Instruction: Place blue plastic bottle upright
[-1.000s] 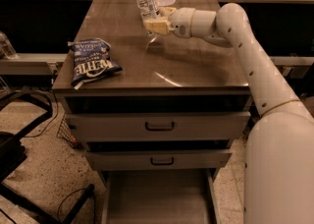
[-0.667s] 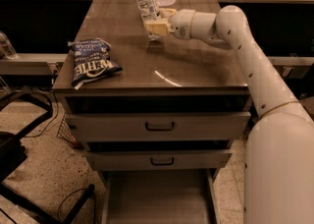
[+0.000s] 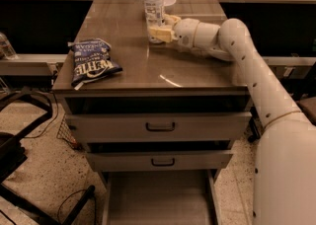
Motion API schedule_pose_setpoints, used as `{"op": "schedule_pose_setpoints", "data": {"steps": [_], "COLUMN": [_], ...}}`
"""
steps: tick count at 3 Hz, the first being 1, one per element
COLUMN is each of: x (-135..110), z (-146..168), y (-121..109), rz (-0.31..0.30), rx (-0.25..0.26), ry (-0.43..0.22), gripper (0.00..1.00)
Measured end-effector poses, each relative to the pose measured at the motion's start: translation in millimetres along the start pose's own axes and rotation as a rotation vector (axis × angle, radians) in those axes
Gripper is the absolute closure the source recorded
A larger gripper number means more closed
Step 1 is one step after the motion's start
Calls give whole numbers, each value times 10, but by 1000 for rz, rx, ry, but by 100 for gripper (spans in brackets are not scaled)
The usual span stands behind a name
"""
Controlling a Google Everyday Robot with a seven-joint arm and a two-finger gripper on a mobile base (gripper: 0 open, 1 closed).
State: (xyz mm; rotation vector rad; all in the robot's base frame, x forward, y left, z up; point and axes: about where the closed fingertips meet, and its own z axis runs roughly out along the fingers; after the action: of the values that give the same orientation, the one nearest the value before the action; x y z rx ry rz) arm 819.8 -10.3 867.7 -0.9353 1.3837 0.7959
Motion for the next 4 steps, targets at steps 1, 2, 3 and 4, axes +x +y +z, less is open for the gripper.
{"op": "schedule_pose_setpoints", "data": {"steps": [1,2,3,4], "x": [-8,-12,-21,-27], "z": [1,1,1,2], "y": [0,0,0,0], "rz": [0,0,0,0], "rx": [0,0,0,-1], "ry": [0,0,0,0], "gripper": [98,77,54,31]}}
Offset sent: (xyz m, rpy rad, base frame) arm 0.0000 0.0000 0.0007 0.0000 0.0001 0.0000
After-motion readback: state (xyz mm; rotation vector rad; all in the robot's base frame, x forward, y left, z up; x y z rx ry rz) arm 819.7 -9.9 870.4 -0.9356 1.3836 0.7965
